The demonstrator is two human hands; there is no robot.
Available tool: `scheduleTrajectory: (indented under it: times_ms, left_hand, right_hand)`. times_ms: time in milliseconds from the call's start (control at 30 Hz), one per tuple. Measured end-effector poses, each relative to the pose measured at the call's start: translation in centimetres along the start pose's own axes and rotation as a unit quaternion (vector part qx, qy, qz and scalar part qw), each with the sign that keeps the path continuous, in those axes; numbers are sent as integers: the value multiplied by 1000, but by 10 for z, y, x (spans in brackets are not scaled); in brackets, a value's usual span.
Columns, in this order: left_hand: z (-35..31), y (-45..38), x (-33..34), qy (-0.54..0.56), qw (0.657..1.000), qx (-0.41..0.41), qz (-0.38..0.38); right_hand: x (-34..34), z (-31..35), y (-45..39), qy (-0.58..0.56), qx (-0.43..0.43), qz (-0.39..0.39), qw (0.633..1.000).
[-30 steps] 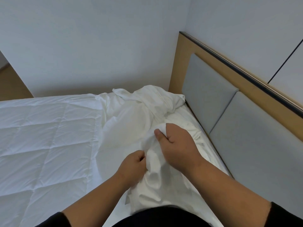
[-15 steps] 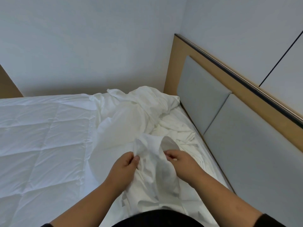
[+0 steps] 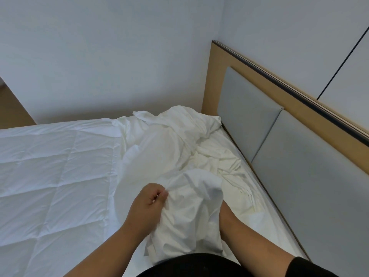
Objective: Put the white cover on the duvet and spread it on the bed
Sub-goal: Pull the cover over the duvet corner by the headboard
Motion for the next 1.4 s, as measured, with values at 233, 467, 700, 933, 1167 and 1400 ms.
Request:
scheduleTrajectory:
  times_ms: [233, 467, 700, 933, 1167, 1400]
  left_hand:
    - [-31, -33, -37, 39, 998, 34, -45]
    - [-136, -46, -90, -172, 944, 267, -89]
    - [-146, -7, -48, -171, 954, 102, 223]
    - [-46, -10, 5, -211, 856, -172, 439]
    - [-71, -91, 15, -358, 914, 56, 183]
    - [-6, -87, 83, -464, 801, 1, 378]
  right_hand:
    - [-5, 8, 0, -48, -4, -64, 997]
    - [-38, 41, -3, -68, -89, -196, 974]
    - [-54, 41, 14, -218, -120, -215, 944]
    - [-37, -9, 31, -69, -194, -56, 977]
    - [-20, -2, 34, -16, -213, 62, 975]
    - [-11, -4, 40, 70, -198, 135, 968]
Point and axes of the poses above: each hand's wrist, its own y-axis away from the middle knuckle, its own x-axis out of the palm, z = x × y, the point moved 1 cm from there along -y, towards the middle knuckle, and after that the axes turned 14 degrees about -z, right-handed, at the moved point
